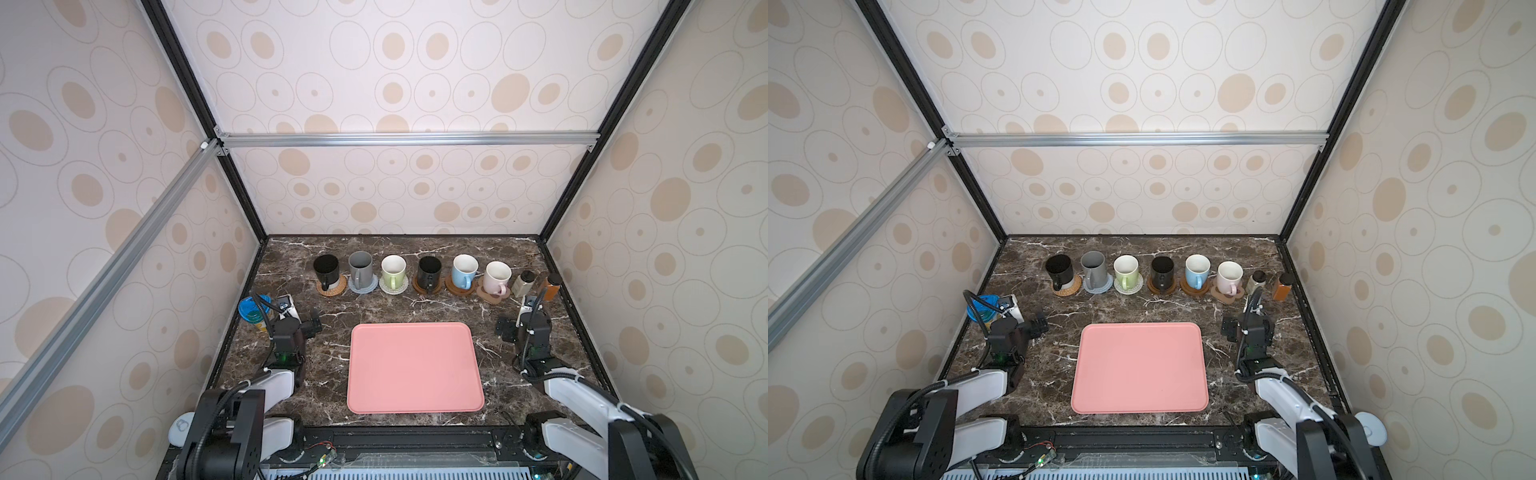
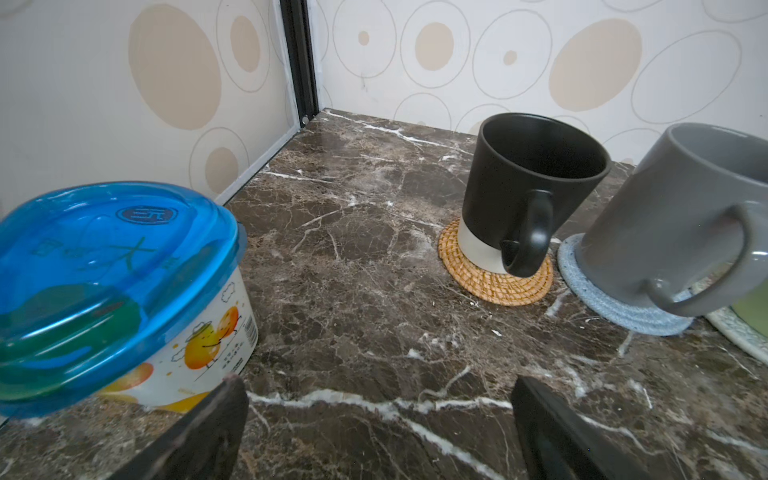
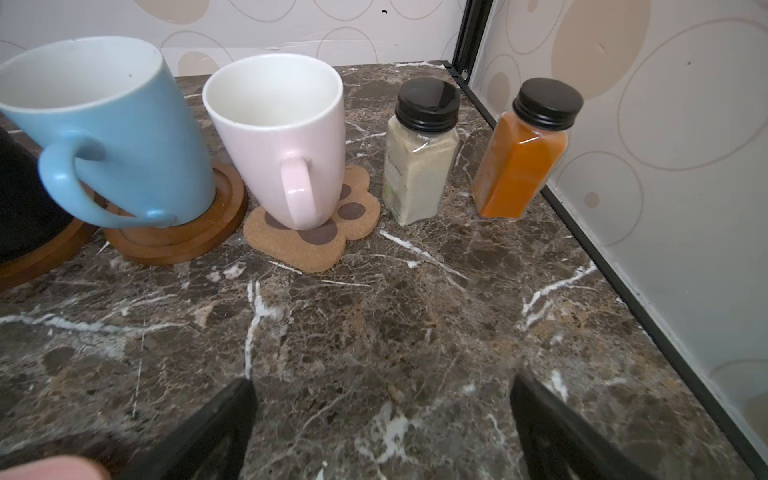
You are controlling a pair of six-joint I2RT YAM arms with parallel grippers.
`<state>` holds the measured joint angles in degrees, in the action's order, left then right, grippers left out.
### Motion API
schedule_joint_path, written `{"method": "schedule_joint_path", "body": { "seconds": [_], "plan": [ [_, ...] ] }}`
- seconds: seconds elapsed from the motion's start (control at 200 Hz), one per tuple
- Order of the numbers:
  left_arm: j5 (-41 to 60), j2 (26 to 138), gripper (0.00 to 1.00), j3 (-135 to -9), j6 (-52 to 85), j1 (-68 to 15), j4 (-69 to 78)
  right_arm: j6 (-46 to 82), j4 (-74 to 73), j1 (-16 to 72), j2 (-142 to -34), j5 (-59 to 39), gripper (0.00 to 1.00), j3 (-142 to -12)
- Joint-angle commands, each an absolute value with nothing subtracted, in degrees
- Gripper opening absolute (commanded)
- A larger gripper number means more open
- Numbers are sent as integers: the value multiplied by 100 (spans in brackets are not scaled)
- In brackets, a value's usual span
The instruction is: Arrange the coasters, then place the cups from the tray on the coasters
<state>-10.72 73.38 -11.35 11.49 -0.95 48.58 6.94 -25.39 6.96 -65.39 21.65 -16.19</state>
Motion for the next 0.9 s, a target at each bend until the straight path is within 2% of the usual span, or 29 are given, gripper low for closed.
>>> {"method": "schedule_joint_path", "body": {
  "seconds": [0.0,0.11,0.18,0.22,0.325,0.375,0.42,0.895],
  "plan": [
    [-827,7766,100,-1429,617,-10,5831,469,-3622,549,-7071,2161,99,-1834],
    [-359,8262,100,-1611,358,9,6384,525,-4400,270,-7830,1727,99,-1984],
    [-341,8768,100,-1650,317,38,6813,398,-5651,170,-8646,1484,99,-1865],
    [-165,8960,100,-1593,179,29,7154,221,-5298,206,-8706,1008,99,-1942],
    [-166,9114,100,-1208,216,30,8046,267,-4938,218,-8737,1120,100,-2153],
    [-208,8978,100,-1327,234,29,7512,256,-4971,218,-8752,1129,100,-2151],
    [-220,9102,100,-1276,220,26,7876,257,-4948,211,-8771,1135,99,-2177],
    [-53,9038,100,-1302,141,8,7719,186,-4764,255,-8764,1094,100,-2266]
  ]
}}
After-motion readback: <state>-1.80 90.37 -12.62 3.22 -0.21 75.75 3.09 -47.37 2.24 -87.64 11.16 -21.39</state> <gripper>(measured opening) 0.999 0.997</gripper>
